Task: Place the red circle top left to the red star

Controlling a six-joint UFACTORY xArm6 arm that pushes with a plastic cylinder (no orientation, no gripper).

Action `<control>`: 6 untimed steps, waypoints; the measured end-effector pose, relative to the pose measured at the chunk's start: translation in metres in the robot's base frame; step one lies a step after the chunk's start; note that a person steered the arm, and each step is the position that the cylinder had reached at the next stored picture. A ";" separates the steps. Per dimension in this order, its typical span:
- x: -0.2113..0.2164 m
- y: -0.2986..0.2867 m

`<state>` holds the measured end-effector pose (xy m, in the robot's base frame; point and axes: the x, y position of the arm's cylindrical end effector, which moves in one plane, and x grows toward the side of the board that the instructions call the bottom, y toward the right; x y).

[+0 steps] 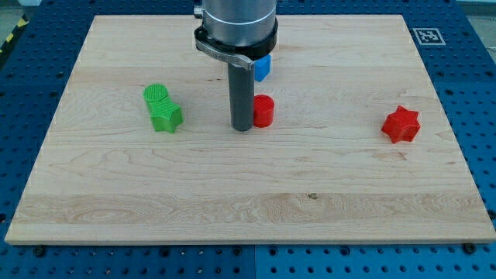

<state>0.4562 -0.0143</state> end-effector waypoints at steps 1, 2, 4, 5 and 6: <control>0.000 -0.014; 0.000 -0.016; -0.003 -0.030; -0.016 -0.025; -0.016 0.023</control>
<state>0.4407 0.0084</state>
